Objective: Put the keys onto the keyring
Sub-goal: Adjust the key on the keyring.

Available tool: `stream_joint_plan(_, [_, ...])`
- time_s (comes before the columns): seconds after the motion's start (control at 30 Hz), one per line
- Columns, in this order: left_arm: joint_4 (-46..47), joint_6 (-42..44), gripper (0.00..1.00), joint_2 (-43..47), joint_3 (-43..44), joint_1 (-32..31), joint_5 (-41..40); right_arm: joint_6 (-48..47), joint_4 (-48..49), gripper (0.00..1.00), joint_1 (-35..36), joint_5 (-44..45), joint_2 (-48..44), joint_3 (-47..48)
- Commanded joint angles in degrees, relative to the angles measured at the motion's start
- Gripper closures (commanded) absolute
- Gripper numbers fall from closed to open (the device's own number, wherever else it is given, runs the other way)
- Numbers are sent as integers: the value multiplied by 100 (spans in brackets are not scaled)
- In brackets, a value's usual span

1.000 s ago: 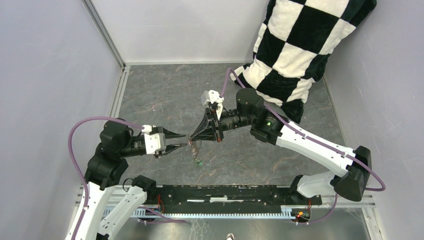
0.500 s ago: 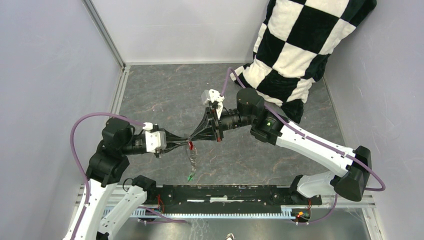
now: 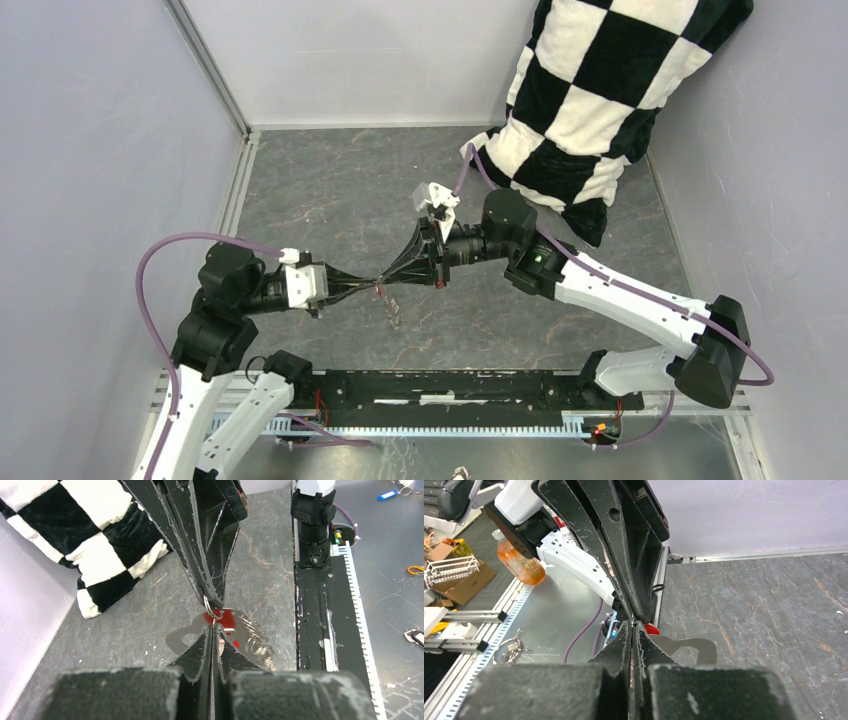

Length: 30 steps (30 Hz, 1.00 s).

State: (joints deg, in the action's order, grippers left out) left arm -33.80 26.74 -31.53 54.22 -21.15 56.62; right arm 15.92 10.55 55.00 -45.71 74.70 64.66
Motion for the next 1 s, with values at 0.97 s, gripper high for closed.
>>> stream_joint_plan(0.97, [-1017,1693,98,160,265,-7,683,1613,5627,100,1082,3070,-46,-2022])
